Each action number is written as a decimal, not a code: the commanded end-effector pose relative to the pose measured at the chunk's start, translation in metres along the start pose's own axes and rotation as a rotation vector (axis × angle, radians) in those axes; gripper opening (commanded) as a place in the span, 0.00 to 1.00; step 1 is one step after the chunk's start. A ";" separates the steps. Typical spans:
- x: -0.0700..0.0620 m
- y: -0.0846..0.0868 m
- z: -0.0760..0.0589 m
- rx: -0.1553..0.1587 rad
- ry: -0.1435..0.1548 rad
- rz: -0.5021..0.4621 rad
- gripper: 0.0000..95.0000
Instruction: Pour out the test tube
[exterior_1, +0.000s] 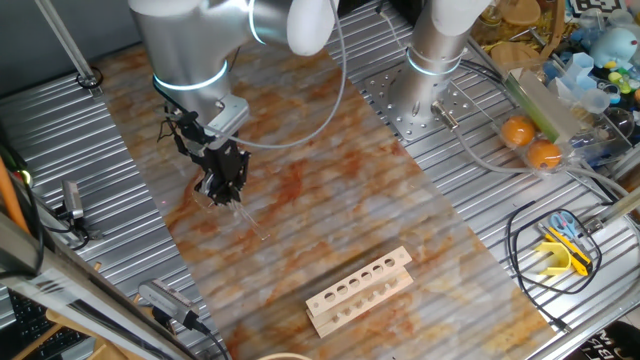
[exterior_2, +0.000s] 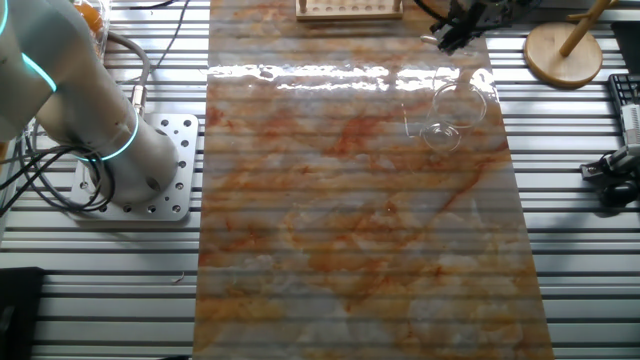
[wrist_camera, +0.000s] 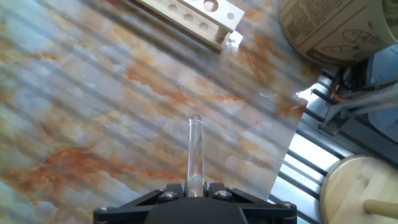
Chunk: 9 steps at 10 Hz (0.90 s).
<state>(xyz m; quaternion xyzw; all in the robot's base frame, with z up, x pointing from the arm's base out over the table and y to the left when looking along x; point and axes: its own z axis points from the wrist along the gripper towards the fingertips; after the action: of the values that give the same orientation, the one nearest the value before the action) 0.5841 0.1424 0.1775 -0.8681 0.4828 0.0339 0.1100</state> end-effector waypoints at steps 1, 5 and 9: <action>0.002 0.001 0.003 0.010 -0.019 -0.003 0.00; 0.005 0.003 0.007 0.023 -0.040 0.000 0.00; 0.008 0.004 0.011 0.032 -0.053 -0.001 0.00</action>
<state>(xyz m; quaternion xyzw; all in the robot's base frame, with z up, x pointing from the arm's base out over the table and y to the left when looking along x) 0.5849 0.1363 0.1646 -0.8656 0.4790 0.0495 0.1369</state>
